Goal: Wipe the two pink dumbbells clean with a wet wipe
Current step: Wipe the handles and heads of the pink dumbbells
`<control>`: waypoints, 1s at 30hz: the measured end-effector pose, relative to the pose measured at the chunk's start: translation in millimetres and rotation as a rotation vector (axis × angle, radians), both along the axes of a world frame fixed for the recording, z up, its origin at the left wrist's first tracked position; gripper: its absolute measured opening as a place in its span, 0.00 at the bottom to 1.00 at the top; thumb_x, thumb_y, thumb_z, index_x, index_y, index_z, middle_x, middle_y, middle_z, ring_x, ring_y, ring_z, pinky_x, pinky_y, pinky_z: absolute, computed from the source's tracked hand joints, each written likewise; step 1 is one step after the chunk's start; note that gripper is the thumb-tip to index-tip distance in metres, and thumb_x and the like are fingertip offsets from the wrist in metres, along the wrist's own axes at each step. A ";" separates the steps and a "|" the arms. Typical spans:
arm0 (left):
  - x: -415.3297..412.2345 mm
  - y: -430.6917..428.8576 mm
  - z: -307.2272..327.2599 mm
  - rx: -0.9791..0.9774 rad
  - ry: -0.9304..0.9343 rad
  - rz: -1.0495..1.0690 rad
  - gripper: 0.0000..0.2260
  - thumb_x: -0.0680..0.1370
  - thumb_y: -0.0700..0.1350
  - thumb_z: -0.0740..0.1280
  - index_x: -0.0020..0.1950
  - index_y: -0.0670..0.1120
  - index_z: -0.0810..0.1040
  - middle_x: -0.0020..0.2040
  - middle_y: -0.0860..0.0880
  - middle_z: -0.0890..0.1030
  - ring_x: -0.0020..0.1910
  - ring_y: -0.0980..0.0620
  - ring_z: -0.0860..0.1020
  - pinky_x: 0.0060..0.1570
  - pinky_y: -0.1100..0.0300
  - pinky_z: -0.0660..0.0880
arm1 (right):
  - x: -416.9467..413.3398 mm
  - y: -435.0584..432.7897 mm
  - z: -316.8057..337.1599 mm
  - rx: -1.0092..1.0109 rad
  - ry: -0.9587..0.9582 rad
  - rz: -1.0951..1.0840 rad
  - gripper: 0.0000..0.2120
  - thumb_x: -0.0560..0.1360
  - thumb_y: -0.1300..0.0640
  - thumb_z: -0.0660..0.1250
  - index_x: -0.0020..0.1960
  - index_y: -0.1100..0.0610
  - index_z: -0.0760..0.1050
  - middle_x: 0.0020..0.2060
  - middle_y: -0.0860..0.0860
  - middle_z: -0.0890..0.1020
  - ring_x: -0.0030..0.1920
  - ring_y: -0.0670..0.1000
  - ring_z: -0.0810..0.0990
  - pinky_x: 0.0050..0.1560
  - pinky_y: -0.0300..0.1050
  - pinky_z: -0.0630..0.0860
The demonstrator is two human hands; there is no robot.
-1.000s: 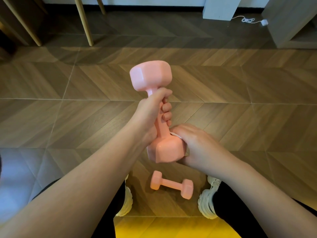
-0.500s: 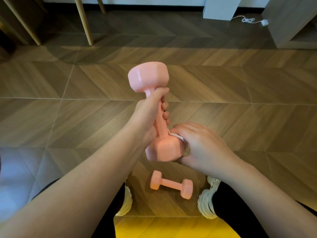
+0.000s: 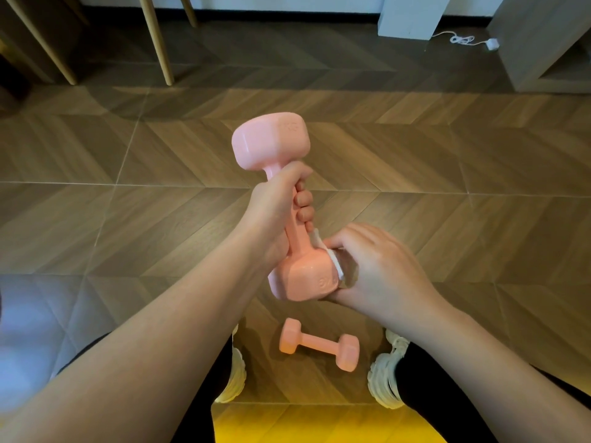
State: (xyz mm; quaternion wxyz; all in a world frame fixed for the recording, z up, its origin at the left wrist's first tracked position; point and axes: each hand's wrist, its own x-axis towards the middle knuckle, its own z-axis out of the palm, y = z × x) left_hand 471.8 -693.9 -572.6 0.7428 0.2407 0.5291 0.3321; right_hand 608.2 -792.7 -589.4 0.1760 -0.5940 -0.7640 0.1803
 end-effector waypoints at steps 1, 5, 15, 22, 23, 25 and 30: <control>-0.4 -0.6 -0.6 -0.001 0.003 -0.011 0.14 0.75 0.45 0.66 0.31 0.50 0.66 0.23 0.54 0.64 0.21 0.54 0.62 0.25 0.64 0.63 | -0.5 0.5 -0.9 -0.038 0.030 0.023 0.23 0.63 0.44 0.80 0.52 0.49 0.75 0.44 0.39 0.74 0.45 0.39 0.70 0.43 0.32 0.65; 2.5 -5.6 -2.7 0.014 -0.008 -0.087 0.14 0.75 0.46 0.66 0.31 0.50 0.67 0.24 0.54 0.64 0.21 0.54 0.62 0.25 0.64 0.63 | -2.3 2.3 -2.9 -0.226 0.183 0.102 0.22 0.67 0.48 0.77 0.58 0.50 0.76 0.51 0.43 0.80 0.53 0.42 0.75 0.51 0.42 0.74; -3.5 -4.3 -9.2 0.039 0.135 0.055 0.08 0.74 0.45 0.72 0.42 0.46 0.74 0.32 0.50 0.73 0.29 0.54 0.73 0.31 0.60 0.73 | 5.4 -1.5 -1.6 0.015 -0.002 0.040 0.24 0.62 0.50 0.82 0.54 0.55 0.78 0.48 0.48 0.82 0.51 0.49 0.79 0.46 0.41 0.73; -0.4 -5.9 -6.5 -0.016 0.015 -0.002 0.11 0.75 0.47 0.68 0.37 0.49 0.68 0.25 0.53 0.68 0.21 0.55 0.64 0.25 0.63 0.64 | -1.3 0.1 0.8 -0.146 0.112 0.067 0.27 0.61 0.35 0.74 0.54 0.49 0.77 0.48 0.42 0.79 0.51 0.43 0.75 0.51 0.44 0.73; 0.1 -5.1 -5.5 -0.015 0.008 0.004 0.11 0.75 0.46 0.67 0.37 0.49 0.68 0.25 0.53 0.67 0.21 0.55 0.64 0.24 0.63 0.64 | 0.4 -1.3 1.0 -0.102 0.087 0.048 0.27 0.61 0.36 0.76 0.53 0.49 0.76 0.47 0.42 0.78 0.49 0.43 0.74 0.49 0.40 0.71; -0.4 -2.0 -4.0 -0.014 -0.008 0.017 0.11 0.76 0.46 0.66 0.37 0.49 0.66 0.25 0.53 0.65 0.21 0.55 0.63 0.24 0.63 0.63 | 1.5 -3.3 2.3 -0.046 0.086 0.005 0.28 0.59 0.37 0.79 0.52 0.50 0.75 0.45 0.41 0.75 0.46 0.41 0.72 0.46 0.34 0.66; 1.1 -1.8 -3.3 0.035 -0.019 -0.046 0.12 0.76 0.47 0.66 0.36 0.49 0.66 0.24 0.53 0.66 0.21 0.54 0.62 0.24 0.64 0.63 | -5.9 -1.6 1.5 -0.161 0.164 0.067 0.26 0.64 0.40 0.77 0.57 0.50 0.75 0.50 0.42 0.78 0.52 0.42 0.74 0.51 0.38 0.70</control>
